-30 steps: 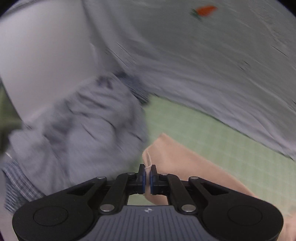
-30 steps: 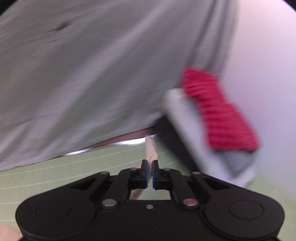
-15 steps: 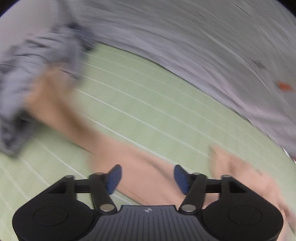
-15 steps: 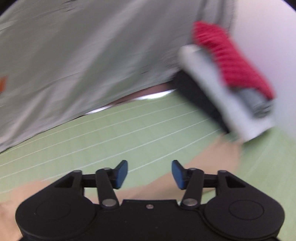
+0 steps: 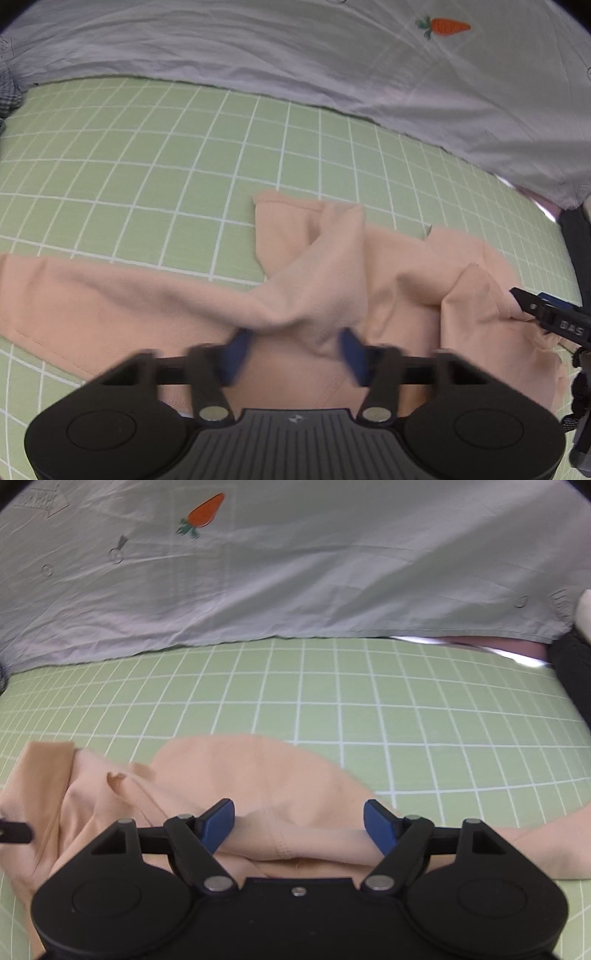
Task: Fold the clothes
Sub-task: 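Shake out the beige top and lay it flat, opening both grippers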
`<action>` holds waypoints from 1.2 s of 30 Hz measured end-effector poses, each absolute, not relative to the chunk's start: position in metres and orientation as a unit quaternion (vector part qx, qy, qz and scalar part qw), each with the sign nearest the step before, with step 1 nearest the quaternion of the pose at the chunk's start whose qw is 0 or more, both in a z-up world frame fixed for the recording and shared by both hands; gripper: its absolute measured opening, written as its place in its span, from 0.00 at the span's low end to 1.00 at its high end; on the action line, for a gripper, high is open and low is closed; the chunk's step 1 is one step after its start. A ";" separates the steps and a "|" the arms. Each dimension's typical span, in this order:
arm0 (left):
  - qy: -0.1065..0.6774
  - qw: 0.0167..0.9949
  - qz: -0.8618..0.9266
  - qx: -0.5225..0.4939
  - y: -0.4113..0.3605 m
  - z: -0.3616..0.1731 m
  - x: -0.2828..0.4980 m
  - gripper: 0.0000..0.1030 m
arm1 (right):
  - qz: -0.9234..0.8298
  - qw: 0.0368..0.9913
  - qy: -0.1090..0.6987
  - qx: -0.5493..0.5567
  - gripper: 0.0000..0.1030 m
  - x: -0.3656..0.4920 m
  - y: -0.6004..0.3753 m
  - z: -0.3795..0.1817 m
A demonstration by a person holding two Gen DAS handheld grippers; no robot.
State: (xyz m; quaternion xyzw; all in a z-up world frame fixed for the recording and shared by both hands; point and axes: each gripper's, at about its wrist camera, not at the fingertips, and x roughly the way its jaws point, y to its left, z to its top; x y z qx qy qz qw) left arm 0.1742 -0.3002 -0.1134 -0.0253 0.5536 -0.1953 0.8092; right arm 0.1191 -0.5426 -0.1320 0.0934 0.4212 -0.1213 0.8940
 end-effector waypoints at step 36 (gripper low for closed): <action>0.503 0.812 -0.296 0.011 -0.375 -0.082 0.180 0.12 | -0.304 0.841 0.407 0.187 0.78 -0.003 -0.574 -0.141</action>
